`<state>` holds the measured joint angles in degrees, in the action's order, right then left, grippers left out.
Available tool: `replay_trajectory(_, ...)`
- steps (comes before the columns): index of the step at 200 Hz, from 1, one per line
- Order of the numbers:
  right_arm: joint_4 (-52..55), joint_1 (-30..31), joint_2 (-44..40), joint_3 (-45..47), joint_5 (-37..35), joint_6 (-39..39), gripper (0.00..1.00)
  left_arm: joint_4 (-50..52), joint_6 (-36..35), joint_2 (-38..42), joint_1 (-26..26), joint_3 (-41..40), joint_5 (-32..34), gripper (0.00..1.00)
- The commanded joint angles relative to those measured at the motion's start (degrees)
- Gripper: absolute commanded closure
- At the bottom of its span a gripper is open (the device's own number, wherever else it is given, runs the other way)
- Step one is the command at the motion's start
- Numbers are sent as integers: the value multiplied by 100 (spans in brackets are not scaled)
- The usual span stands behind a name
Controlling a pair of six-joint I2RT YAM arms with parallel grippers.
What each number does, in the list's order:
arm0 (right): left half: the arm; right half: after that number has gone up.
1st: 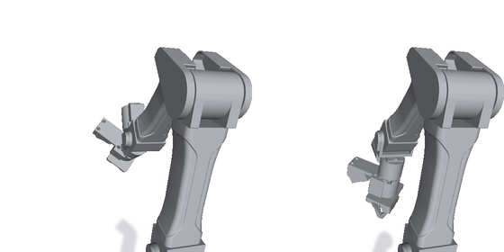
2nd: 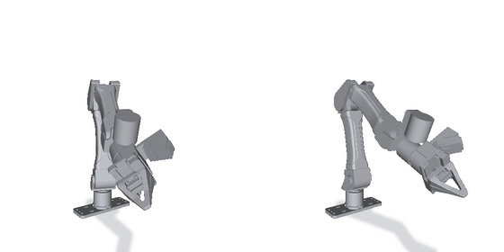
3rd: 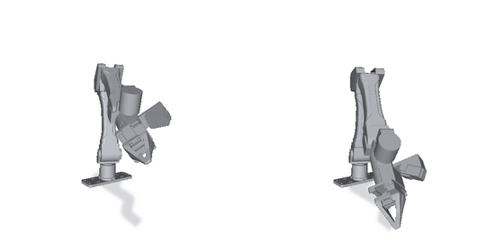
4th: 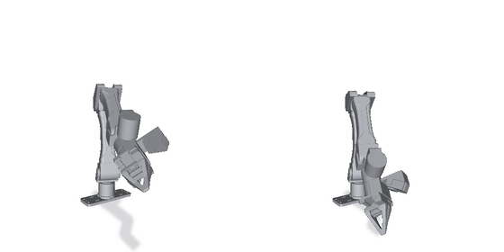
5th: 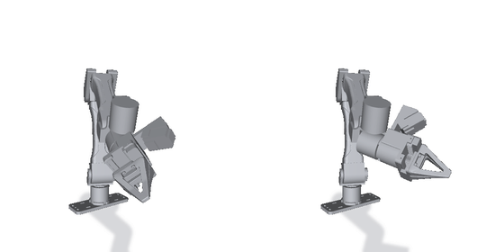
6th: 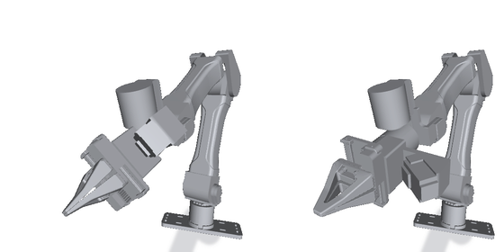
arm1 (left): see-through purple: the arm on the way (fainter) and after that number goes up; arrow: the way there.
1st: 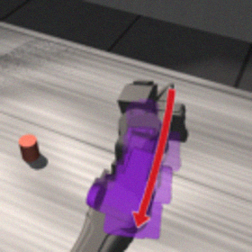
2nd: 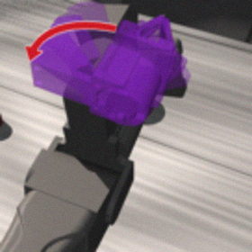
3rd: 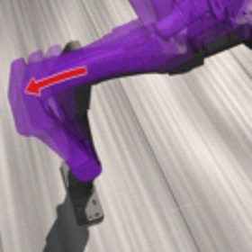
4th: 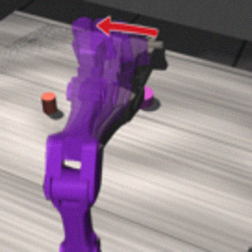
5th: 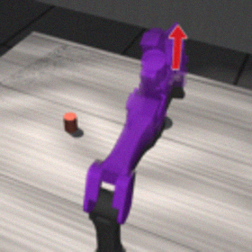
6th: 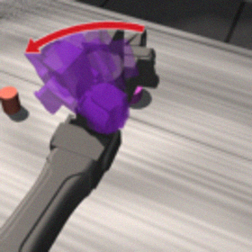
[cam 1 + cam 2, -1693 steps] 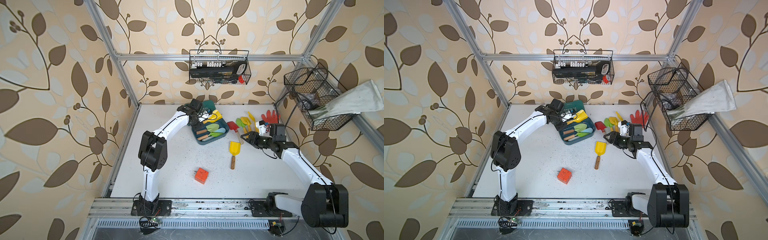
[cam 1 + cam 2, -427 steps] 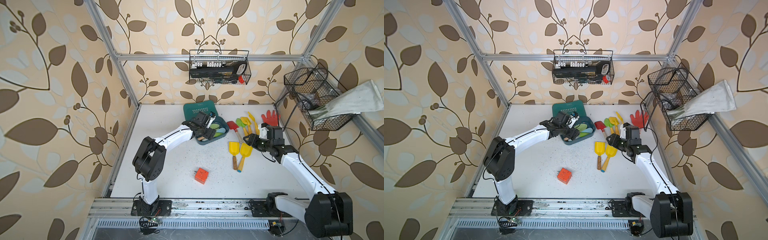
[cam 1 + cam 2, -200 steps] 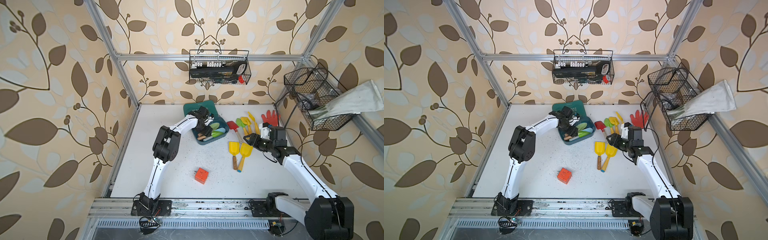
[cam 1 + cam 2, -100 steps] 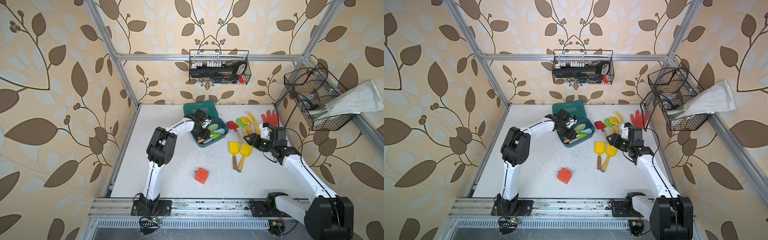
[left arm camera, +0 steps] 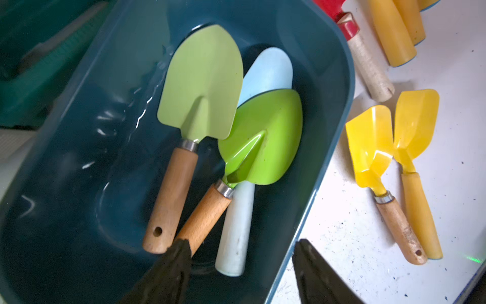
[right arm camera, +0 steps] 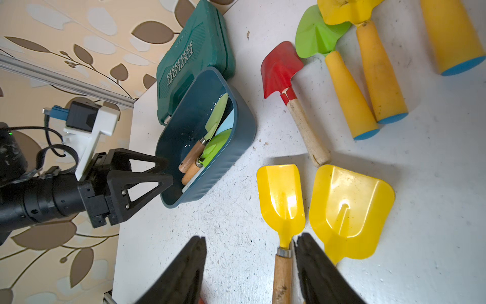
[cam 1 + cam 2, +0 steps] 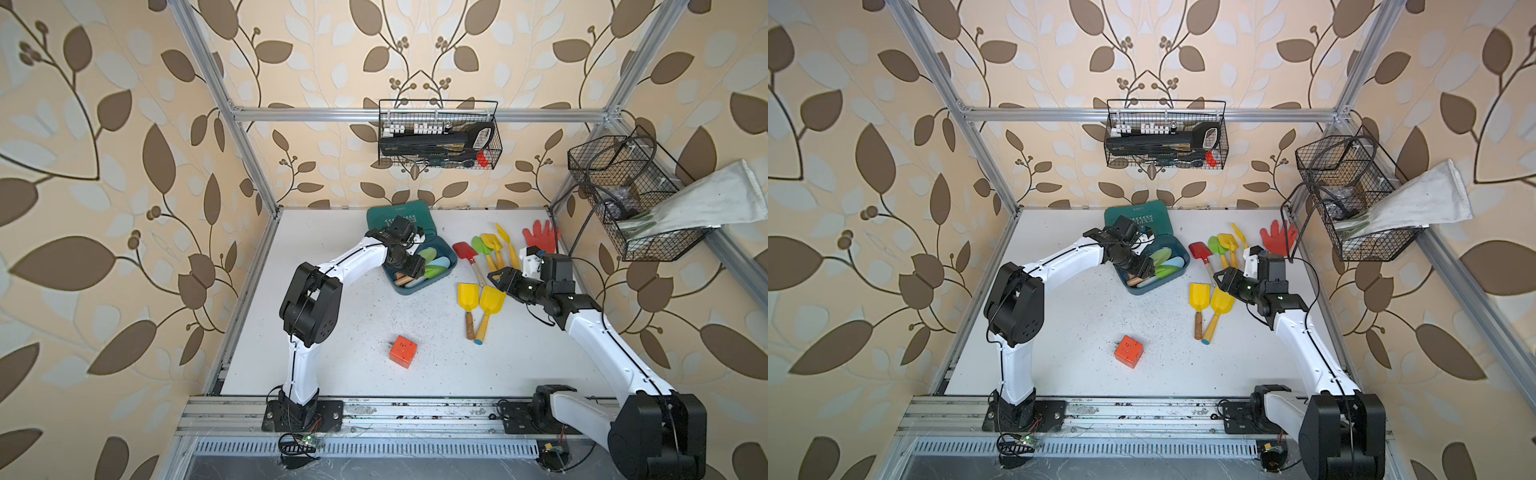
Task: Take the shovel out of the storage box
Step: Pick up the shovel from the storage box.
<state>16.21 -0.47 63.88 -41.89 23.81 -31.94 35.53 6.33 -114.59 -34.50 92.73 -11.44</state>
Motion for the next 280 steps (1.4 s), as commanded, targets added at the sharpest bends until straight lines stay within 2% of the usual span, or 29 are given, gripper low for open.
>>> replay_trajectory(1,-39,-31,-20,110,97,-22,42,330,312,-125,-4,68,353,34)
replay_trajectory(72,-48,-50,-51,132,154,-31,42,637,318,-859,-6,557,268,36)
replay_trajectory(168,-61,-86,-77,133,198,-41,42,824,211,-1263,13,793,392,65)
replay_trajectory(194,-59,-99,-77,146,185,-36,42,762,210,-1133,14,728,363,72)
replay_trajectory(280,-66,-115,-17,146,200,-36,42,165,-34,-70,-13,11,510,78)
